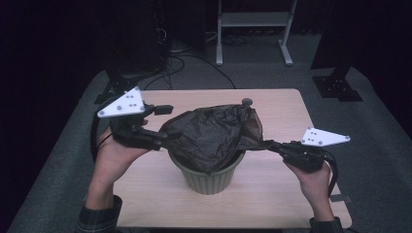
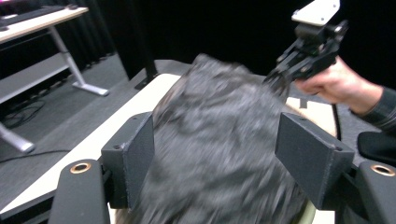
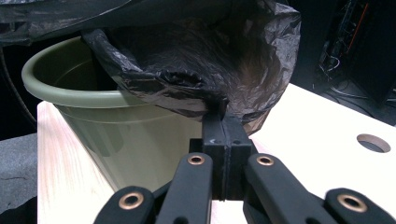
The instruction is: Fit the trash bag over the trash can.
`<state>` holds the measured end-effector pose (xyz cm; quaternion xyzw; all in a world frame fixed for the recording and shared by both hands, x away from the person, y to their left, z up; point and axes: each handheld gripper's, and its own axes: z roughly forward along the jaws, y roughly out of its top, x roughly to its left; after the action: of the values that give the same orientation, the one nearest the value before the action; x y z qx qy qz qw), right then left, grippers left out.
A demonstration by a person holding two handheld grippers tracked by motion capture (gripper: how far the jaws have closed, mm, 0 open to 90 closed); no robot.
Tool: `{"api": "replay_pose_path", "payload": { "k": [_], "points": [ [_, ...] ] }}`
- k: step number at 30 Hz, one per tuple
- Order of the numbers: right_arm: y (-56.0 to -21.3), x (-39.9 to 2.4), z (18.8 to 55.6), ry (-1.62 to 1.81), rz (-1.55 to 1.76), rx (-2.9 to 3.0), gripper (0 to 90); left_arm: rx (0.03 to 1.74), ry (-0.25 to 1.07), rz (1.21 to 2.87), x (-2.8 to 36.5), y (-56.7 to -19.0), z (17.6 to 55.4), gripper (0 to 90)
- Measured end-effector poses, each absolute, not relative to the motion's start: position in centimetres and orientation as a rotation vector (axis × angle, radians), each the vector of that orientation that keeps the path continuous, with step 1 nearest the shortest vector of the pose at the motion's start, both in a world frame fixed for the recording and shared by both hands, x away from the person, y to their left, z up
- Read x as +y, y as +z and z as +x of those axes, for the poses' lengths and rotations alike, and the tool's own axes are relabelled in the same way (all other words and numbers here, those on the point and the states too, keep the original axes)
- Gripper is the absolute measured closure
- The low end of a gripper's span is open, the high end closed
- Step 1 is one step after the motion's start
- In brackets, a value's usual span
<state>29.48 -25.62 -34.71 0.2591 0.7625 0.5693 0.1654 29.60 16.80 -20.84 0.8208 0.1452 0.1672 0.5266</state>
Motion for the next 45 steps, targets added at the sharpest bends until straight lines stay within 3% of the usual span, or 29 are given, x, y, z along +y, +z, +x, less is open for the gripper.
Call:
{"api": "replay_pose_path", "payload": {
  "k": [12,26,34,36,41,45],
  "points": [
    [-34.8,-25.3,29.5,1.636,0.723,2.175,89.7,0.32,0.282,2.034,9.1,-22.6,31.2,27.4],
    [-34.8,-25.3,29.4,1.64,0.722,2.173,89.7,0.339,0.25,2.064,7.5,-25.9,31.0,11.6],
    [-35.0,-25.3,29.4,1.644,0.731,2.176,89.7,0.35,0.246,2.087,6.5,-26.9,30.8,9.5],
    [-35.1,-25.3,29.4,1.64,0.728,2.177,89.7,0.351,0.261,2.11,6.6,-27.0,30.9,15.8],
    [-35.1,-25.7,29.3,1.643,0.734,2.164,89.7,0.368,0.247,2.129,7.3,-26.7,31.4,58.0],
    [-35.0,-25.9,29.3,1.643,0.738,2.161,89.7,0.381,0.241,2.138,8.0,-26.5,31.9,83.5]
  ]
}}
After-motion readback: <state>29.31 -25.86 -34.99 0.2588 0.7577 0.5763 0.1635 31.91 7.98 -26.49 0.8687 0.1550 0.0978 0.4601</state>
